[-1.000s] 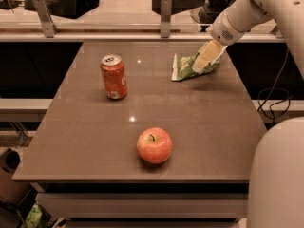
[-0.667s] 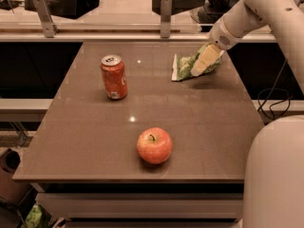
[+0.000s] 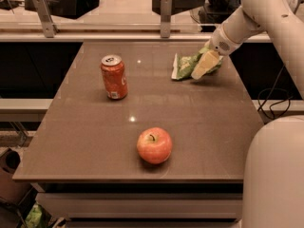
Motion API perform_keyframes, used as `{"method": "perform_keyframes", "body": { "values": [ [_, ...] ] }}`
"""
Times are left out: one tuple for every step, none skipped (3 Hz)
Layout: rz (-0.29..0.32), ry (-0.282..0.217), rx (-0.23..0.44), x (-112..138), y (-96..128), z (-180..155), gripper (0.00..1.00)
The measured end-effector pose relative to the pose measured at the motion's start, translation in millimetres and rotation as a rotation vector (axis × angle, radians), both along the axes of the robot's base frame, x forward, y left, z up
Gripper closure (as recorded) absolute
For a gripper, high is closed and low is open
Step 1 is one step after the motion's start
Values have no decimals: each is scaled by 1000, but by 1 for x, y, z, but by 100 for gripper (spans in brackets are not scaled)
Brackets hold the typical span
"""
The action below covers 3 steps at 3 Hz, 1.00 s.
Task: Move green jalapeno chip bag near apple
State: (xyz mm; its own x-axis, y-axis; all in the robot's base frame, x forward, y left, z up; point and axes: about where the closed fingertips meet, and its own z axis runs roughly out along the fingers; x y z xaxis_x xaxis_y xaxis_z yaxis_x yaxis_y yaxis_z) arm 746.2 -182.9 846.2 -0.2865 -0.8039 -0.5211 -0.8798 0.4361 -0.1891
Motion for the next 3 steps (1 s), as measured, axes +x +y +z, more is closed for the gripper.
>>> {"method": "perform_keyframes", "body": {
  "values": [
    [3,5,0,1,2,-4,39],
    [5,10,1,1,4,-7,62],
    [8,14,1,2,6,-10,85]
  ]
}}
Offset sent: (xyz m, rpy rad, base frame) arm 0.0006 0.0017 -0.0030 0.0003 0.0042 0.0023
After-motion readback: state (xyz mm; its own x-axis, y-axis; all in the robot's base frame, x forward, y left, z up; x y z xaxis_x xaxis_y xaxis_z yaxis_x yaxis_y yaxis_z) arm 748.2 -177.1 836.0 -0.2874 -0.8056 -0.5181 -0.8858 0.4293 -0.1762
